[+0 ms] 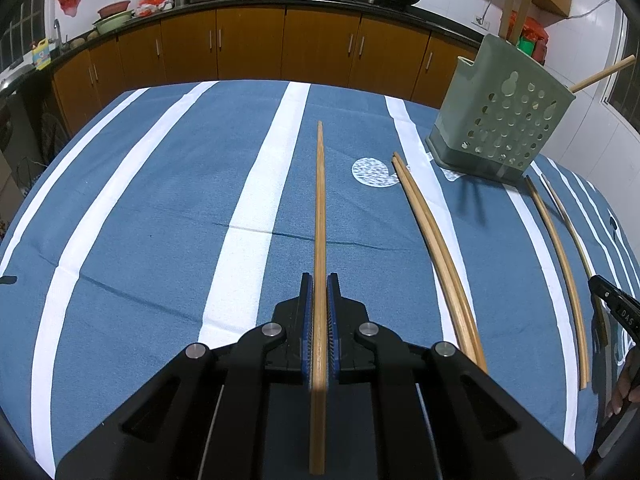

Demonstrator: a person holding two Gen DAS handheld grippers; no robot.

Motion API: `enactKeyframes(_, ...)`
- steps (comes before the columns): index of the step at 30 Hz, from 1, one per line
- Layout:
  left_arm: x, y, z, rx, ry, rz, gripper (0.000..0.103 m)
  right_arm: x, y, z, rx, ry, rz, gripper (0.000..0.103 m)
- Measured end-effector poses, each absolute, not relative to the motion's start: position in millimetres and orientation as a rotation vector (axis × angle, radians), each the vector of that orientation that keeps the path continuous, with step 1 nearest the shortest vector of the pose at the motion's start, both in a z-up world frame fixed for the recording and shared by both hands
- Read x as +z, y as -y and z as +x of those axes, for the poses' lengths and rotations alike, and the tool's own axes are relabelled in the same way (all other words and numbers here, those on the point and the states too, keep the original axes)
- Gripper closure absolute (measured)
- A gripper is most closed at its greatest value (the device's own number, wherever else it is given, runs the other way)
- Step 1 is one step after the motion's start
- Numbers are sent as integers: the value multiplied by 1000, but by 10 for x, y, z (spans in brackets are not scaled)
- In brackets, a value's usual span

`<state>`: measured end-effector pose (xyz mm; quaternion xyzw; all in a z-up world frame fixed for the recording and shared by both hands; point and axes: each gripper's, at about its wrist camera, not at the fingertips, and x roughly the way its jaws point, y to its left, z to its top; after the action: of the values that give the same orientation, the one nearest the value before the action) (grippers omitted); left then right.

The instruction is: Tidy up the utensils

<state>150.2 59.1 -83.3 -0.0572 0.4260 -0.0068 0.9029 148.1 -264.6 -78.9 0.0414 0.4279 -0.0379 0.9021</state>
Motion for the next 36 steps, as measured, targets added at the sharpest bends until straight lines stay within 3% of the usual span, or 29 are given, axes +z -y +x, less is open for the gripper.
enactKeyframes(36, -833, -504, 1434, 17, -889, -19, 94, -790, 2678, 1420, -65, -887, 94, 93)
